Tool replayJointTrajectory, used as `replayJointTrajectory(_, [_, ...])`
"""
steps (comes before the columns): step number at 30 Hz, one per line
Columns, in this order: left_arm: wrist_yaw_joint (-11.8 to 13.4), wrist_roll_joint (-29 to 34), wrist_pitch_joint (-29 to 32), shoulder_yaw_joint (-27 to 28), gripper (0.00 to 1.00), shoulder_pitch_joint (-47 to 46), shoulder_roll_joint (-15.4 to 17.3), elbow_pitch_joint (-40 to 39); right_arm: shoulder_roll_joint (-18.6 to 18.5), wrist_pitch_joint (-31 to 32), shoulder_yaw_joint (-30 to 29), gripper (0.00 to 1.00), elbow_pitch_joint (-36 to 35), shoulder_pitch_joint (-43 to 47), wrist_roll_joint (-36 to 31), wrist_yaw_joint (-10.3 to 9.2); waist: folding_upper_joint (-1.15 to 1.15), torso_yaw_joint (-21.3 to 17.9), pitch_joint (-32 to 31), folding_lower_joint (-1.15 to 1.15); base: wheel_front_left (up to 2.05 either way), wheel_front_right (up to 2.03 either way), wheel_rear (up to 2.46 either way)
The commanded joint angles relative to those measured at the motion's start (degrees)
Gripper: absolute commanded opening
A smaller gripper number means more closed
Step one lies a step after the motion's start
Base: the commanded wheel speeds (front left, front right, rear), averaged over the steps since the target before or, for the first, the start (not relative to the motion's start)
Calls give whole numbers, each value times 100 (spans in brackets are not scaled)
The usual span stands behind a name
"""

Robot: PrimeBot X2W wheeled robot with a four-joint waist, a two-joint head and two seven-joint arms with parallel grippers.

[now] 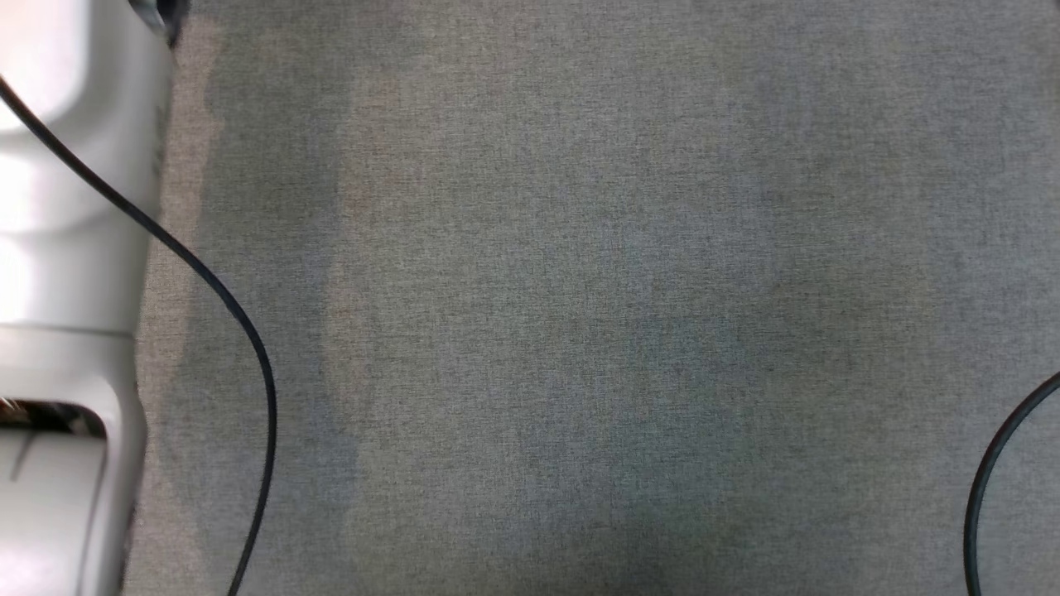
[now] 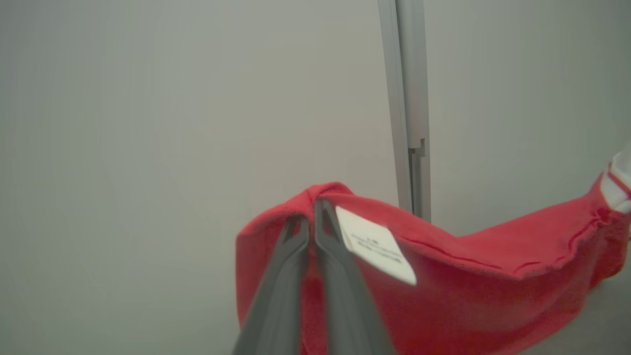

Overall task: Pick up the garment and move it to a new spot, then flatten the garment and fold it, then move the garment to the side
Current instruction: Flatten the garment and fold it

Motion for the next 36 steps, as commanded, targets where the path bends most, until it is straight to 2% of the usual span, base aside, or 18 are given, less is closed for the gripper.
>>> replayJointTrajectory(1, [-21, 41, -2, 13, 0, 156, 7, -14, -67, -37, 53, 0, -28, 168, 70, 13, 0, 27, 15, 0, 0, 0, 0])
replayJointTrajectory(12, [-170, 166, -3, -71, 0, 1445, -196, 290, -230, -37, 342, 0, 12, 1572, 813, 13, 0, 91, -322, 0, 0, 0, 0])
replayJointTrajectory(18, [-355, 101, -4, -93, 0, 2121, -249, 537, -222, -34, 537, 0, 107, 2240, 1162, 13, 0, 5, -704, 0, 0, 0, 0])
replayJointTrajectory(27, [-528, 134, -4, -286, 0, 3089, -304, 787, -245, -34, 262, 0, 340, 3215, 1814, 13, 0, -73, -1388, 0, 0, 0, 0])
replayJointTrajectory(36, [-626, 174, -4, -611, 0, 3821, -363, 1012, -198, 2, 393, 0, 642, 3891, 2185, 13, 0, -79, -1963, 0, 0, 0, 0])
